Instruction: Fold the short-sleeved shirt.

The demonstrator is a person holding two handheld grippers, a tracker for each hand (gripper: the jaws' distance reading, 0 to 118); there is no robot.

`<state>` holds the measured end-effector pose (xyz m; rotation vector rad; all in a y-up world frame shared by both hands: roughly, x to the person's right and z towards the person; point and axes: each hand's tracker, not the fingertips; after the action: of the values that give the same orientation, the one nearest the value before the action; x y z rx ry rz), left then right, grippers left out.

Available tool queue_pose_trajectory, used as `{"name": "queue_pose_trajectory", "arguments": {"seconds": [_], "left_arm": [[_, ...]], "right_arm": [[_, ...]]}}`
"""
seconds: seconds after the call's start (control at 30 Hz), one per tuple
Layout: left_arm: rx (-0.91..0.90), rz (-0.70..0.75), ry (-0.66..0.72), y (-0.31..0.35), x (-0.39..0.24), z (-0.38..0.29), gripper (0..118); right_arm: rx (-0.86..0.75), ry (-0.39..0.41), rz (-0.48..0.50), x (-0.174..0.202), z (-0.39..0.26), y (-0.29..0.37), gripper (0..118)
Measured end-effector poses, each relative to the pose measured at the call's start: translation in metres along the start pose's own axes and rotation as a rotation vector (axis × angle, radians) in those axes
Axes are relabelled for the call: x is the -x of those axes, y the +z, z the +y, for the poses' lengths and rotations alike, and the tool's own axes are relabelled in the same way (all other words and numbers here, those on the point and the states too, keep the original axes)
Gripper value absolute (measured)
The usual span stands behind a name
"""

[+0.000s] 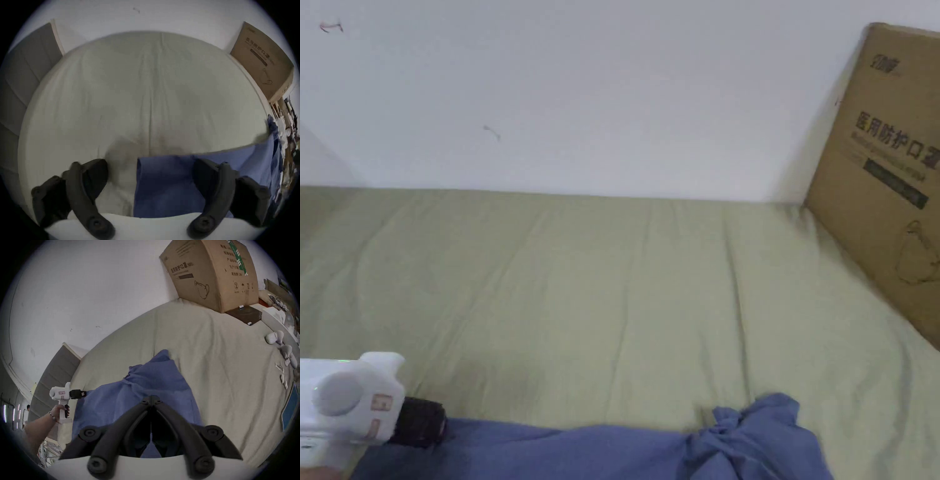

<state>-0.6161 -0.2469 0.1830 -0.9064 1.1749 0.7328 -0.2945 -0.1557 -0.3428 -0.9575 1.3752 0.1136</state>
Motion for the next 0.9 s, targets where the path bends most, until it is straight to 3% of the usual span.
{"name": "queue_pose_trajectory", "arguments": {"seconds": [0.03, 0.07, 0.13, 0.17, 0.2, 0.23, 0.27, 0.4, 0.53, 0.57, 0.63, 0.67, 0.7, 0.73, 0.77, 0.8, 0.83, 0.9], "left_arm": [[-0.044, 0.008, 0.003, -0.002, 0.005, -0.003, 91], [-0.059, 0.001, 0.006, 0.003, 0.006, -0.006, 70], [-0.097, 0.003, 0.0, 0.018, 0.009, -0.011, 2], [-0.107, -0.003, -0.002, 0.038, 0.004, -0.02, 2], [-0.112, -0.083, 0.009, 0.045, 0.007, -0.02, 2], [-0.109, -0.125, 0.016, 0.054, 0.007, -0.021, 2], [-0.114, -0.087, 0.004, 0.064, 0.005, -0.025, 2], [-0.146, -0.091, -0.047, 0.098, 0.002, -0.036, 2], [-0.137, -0.112, -0.029, 0.125, -0.02, -0.044, 2], [-0.133, -0.112, -0.028, 0.102, -0.007, -0.037, 2], [-0.125, -0.106, -0.034, 0.104, -0.008, -0.039, 2], [-0.122, -0.101, -0.042, 0.106, -0.01, -0.04, 2], [-0.119, -0.093, -0.047, 0.11, -0.01, -0.042, 2], [-0.118, -0.089, -0.049, 0.113, -0.01, -0.043, 2], [-0.12, -0.089, -0.045, 0.116, -0.011, -0.043, 2], [-0.125, -0.092, -0.035, 0.122, -0.011, -0.044, 2], [-0.133, -0.096, -0.024, 0.126, -0.009, -0.044, 2], [-0.157, -0.101, -0.009, 0.143, -0.01, -0.046, 2]], "right_arm": [[0.003, 0.0, -0.005, -0.003, 0.005, -0.002, 0], [0.007, 0.001, -0.006, -0.006, 0.011, -0.005, 0], [0.03, 0.027, -0.001, -0.01, 0.03, -0.015, 2], [0.021, 0.062, -0.06, -0.012, 0.04, -0.023, 30], [0.011, 0.083, -0.105, -0.013, 0.049, -0.032, 76], [0.023, 0.088, -0.157, -0.024, 0.063, -0.046, 113], [0.079, 0.077, -0.193, -0.028, 0.075, -0.064, 113], [0.175, 0.032, -0.204, -0.042, 0.1, -0.131, 113], [0.343, 0.069, -0.237, -0.044, 0.104, -0.195, 109], [0.364, 0.078, -0.246, -0.041, 0.102, -0.206, 108], [0.439, 0.143, -0.306, -0.03, 0.094, -0.216, 106], [0.447, 0.236, -0.35, -0.022, 0.09, -0.218, 104], [0.442, 0.309, -0.356, -0.013, 0.089, -0.216, 94], [0.436, 0.336, -0.349, -0.007, 0.091, -0.212, 67], [0.436, 0.346, -0.333, -0.005, 0.094, -0.206, 22], [0.425, 0.365, -0.33, 0.001, 0.097, -0.199, 0], [0.427, 0.376, -0.27, 0.005, 0.1, -0.191, 0], [0.382, 0.418, -0.256, 0.02, 0.101, -0.166, 0]]}}
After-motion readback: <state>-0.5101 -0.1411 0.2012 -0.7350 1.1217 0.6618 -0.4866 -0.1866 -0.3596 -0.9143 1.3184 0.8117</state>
